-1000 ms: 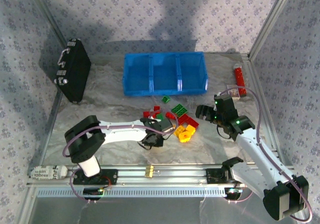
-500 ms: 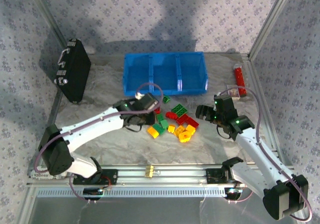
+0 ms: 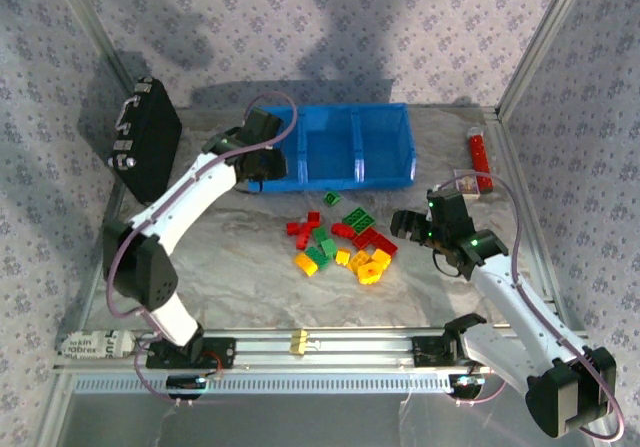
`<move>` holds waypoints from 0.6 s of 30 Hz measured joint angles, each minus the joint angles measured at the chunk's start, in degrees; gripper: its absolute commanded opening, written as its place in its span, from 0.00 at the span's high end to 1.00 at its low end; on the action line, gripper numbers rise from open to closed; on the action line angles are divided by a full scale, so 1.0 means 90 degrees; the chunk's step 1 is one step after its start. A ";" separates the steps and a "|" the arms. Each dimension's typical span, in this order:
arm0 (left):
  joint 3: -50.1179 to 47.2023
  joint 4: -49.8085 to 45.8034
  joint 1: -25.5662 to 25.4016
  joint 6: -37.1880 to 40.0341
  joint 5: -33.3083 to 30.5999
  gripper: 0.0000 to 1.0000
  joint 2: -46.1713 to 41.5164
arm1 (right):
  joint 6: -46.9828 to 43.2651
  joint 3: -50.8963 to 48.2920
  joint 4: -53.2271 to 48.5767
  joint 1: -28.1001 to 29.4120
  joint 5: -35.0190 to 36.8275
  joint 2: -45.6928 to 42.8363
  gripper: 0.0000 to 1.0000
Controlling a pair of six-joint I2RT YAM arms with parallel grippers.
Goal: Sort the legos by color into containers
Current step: Place the lego in the container.
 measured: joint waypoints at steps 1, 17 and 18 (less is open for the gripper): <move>0.0219 -0.0036 0.0117 0.0080 0.0049 0.73 0.0197 | -0.0002 0.0000 -0.0002 0.0000 0.0002 0.0002 0.06; 0.2909 -0.0733 0.0529 0.0862 0.0182 0.17 0.1979 | -0.0002 0.0005 -0.0080 0.0080 -0.0121 0.0007 0.08; 0.2625 -0.0687 0.0469 0.0874 0.0160 0.17 0.1778 | -0.0002 0.0015 -0.0095 0.0087 -0.0126 0.0007 0.08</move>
